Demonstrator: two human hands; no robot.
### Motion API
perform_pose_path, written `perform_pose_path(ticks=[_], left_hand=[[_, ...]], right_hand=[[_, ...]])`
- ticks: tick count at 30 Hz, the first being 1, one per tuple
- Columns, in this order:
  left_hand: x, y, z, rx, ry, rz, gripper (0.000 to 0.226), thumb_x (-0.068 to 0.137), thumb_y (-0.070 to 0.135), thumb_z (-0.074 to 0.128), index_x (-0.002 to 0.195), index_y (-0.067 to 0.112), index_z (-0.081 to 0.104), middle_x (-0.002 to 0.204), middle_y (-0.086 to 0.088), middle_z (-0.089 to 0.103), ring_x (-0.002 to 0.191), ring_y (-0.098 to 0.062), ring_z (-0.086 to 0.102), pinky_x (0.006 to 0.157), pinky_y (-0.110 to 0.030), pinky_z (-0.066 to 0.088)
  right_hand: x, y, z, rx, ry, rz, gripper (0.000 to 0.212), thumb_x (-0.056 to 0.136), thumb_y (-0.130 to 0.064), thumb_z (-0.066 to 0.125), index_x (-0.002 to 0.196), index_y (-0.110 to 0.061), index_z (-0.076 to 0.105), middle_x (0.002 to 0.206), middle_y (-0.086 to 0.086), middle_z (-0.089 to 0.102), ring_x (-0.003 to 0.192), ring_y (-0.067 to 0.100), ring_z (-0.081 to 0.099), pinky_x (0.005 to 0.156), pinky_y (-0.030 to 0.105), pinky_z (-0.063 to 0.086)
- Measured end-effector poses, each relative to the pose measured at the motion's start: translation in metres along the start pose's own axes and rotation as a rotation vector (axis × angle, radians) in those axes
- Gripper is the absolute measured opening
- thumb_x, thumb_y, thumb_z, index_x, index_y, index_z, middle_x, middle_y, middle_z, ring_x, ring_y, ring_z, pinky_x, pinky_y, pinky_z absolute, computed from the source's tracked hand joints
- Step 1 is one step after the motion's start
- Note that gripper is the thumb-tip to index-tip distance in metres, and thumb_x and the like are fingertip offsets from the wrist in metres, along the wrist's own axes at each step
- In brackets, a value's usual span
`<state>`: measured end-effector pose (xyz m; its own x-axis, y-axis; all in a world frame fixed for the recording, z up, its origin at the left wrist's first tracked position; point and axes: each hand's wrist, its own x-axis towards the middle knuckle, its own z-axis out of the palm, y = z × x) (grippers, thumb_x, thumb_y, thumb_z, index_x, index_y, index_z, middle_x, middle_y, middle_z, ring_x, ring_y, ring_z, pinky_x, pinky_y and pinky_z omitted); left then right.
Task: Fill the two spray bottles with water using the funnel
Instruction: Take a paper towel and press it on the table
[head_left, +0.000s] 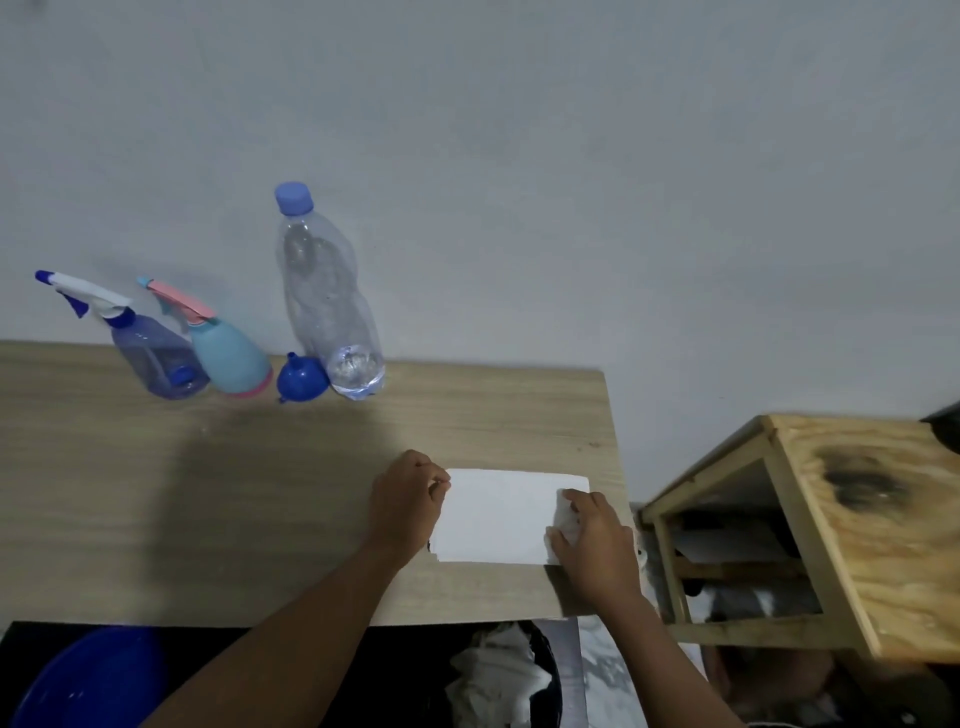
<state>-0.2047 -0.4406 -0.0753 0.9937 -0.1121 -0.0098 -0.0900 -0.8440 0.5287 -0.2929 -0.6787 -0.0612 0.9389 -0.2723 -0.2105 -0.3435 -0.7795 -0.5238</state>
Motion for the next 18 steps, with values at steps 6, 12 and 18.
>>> perform_pose_path(ticks=[6, 12, 18], left_hand=[[-0.0044, -0.0039, 0.0033, 0.014, 0.027, -0.014, 0.008, 0.081, 0.019, 0.073, 0.074, 0.023, 0.072, 0.091, 0.008, 0.064, 0.084, -0.017, 0.065, 0.073, -0.038, 0.054], [0.0013, -0.0017, 0.008, 0.016, 0.026, -0.035, 0.011, 0.082, 0.029, 0.075, 0.091, 0.024, 0.071, 0.104, 0.006, 0.064, 0.096, -0.018, 0.062, 0.082, -0.039, 0.052], [0.0016, 0.0004, 0.0065, 0.028, 0.059, 0.004, 0.011, 0.079, 0.023, 0.077, 0.072, 0.025, 0.069, 0.091, 0.006, 0.064, 0.084, -0.021, 0.062, 0.072, -0.038, 0.053]], right_hand=[[-0.003, 0.0003, -0.001, 0.004, 0.018, -0.013, 0.046, 0.087, -0.026, 0.068, 0.131, -0.026, 0.055, 0.122, -0.005, 0.055, 0.113, 0.02, 0.056, 0.095, 0.043, 0.045], [-0.0039, 0.0002, 0.0012, -0.003, 0.03, -0.01, 0.044, 0.087, -0.026, 0.067, 0.13, -0.026, 0.056, 0.123, -0.005, 0.056, 0.114, 0.02, 0.056, 0.093, 0.041, 0.044], [-0.0039, 0.0002, 0.0011, -0.005, 0.024, -0.008, 0.044, 0.087, -0.026, 0.066, 0.13, -0.025, 0.056, 0.124, -0.004, 0.056, 0.116, 0.02, 0.055, 0.095, 0.042, 0.045]])
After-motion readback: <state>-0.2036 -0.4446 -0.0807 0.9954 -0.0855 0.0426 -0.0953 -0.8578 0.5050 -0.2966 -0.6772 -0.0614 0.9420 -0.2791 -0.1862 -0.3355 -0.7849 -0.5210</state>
